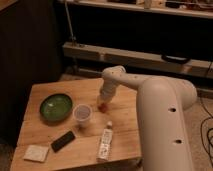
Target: Drag the pepper across the table
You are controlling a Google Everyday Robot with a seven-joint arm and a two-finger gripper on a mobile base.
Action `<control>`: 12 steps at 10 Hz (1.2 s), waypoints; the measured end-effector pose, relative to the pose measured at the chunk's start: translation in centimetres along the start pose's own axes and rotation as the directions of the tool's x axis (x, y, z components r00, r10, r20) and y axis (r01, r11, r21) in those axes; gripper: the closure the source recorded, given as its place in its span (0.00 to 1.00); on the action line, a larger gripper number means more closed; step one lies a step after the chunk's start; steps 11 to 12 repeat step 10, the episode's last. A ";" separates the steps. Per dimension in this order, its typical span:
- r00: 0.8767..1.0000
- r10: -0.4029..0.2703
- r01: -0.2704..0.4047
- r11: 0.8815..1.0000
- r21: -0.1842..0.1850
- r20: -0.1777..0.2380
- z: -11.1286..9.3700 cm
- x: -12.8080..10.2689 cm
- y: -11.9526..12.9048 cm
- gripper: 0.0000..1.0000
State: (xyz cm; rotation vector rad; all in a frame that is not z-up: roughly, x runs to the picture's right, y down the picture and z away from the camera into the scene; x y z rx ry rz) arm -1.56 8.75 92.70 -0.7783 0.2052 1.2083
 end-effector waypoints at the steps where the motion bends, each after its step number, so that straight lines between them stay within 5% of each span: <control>1: 1.000 -0.007 0.007 1.000 -0.004 -0.001 0.0 0.0 0.2 1.00; 12: 0.998 -0.067 0.068 0.997 -0.033 0.011 0.1 -0.1 2.3 1.00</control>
